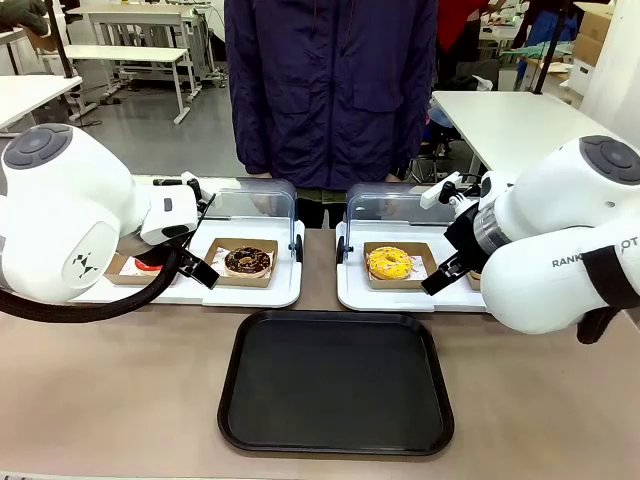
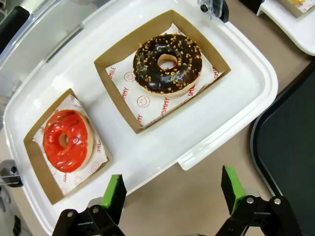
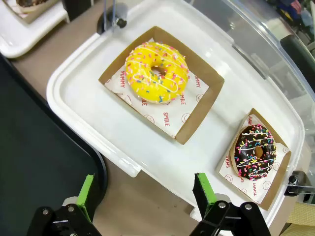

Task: Move the second donut from the left to the tray.
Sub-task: Pick up the Paper togo box containing the Donut indicated by the person and place it on the Handle tray.

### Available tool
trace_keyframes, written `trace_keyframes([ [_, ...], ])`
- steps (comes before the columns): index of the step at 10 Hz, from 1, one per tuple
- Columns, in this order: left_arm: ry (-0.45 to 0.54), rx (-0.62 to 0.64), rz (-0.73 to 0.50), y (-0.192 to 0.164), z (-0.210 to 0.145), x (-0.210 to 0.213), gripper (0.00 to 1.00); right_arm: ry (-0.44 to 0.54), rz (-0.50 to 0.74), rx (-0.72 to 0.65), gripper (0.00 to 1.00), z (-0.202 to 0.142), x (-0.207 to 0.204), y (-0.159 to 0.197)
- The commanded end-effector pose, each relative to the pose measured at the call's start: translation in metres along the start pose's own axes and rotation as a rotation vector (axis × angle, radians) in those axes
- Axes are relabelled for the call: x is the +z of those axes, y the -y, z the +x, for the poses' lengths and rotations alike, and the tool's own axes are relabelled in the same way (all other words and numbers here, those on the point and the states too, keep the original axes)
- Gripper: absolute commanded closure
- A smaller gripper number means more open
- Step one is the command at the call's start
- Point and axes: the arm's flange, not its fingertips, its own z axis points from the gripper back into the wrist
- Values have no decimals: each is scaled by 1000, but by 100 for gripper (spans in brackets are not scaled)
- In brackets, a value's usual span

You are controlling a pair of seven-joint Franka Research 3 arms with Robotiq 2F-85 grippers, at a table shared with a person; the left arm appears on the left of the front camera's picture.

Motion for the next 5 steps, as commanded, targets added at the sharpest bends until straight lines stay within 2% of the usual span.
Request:
trace_keyframes([
  [1,0,0,0,0,0,0,0,0,0,-1,0,0,0,0],
  [3,0,0,0,0,0,0,0,0,0,0,0,0,0,0],
  [5,18,25,-86,-23,23,29,0,67,58,-42,0,34,51,30],
])
